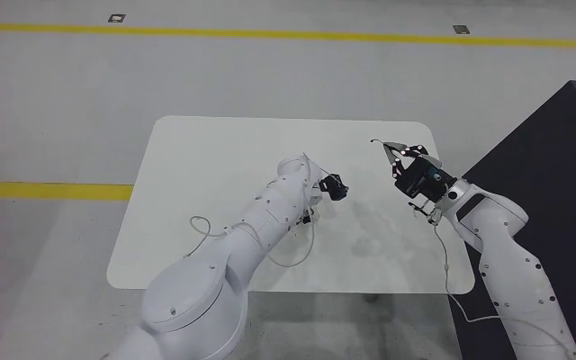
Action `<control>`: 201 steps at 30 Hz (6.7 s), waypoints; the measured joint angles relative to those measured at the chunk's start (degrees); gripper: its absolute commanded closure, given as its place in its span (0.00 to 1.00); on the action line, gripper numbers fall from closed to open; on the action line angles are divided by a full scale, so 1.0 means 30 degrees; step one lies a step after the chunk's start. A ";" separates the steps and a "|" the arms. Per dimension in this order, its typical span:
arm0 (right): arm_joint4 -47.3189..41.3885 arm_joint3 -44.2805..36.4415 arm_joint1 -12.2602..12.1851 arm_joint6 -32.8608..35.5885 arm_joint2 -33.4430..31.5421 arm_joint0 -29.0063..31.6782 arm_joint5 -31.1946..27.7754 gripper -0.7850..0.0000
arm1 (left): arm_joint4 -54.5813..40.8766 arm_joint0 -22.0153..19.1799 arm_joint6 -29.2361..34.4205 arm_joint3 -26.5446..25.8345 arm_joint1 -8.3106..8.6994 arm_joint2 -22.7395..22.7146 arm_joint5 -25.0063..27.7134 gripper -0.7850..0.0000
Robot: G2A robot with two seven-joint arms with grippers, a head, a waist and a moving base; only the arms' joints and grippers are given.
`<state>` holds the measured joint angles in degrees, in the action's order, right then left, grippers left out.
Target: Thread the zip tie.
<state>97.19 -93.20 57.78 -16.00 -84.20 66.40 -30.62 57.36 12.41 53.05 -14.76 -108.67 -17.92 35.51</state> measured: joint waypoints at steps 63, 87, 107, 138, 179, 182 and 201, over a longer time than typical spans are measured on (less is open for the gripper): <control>0.0000 0.0000 0.0000 0.0000 0.0000 0.0000 0.0000 1.00 | -0.3746 -0.2473 -0.3626 0.2669 0.0867 -0.3229 0.5773 1.00; -0.5562 0.3622 -0.0855 -0.0112 -0.0346 -0.1467 -0.9126 1.00 | -1.1354 -0.0373 -0.9325 -0.0839 0.4422 -0.6566 0.7497 1.00; -1.6459 0.3885 -0.3017 0.6319 0.4325 -0.2625 -0.9127 1.00 | -2.5648 0.3630 -0.1276 -0.9897 0.7486 -0.7951 0.6512 1.00; -1.8211 0.1441 -0.6853 0.2653 0.7680 -0.2695 -0.9127 1.00 | -2.9418 0.5095 0.1848 -1.2110 0.7918 -0.9033 0.3416 1.00; -1.9160 0.1063 -0.8748 0.1276 1.1430 -0.4590 -0.9127 1.00 | -3.0938 0.4859 0.2703 -1.1603 0.7815 -0.9026 0.2540 1.00; -1.9160 0.1063 -0.8748 0.1276 1.1430 -0.4590 -0.9127 1.00 | -3.0938 0.4859 0.2703 -1.1603 0.7815 -0.9026 0.2540 1.00; -1.9160 0.1063 -0.8748 0.1276 1.1430 -0.4590 -0.9127 1.00 | -3.0938 0.4859 0.2703 -1.1603 0.7815 -0.9026 0.2540 1.00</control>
<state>39.71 -90.01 31.54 -12.17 -49.91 52.63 -58.00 -35.45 26.99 61.16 -49.57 -85.22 -44.99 43.13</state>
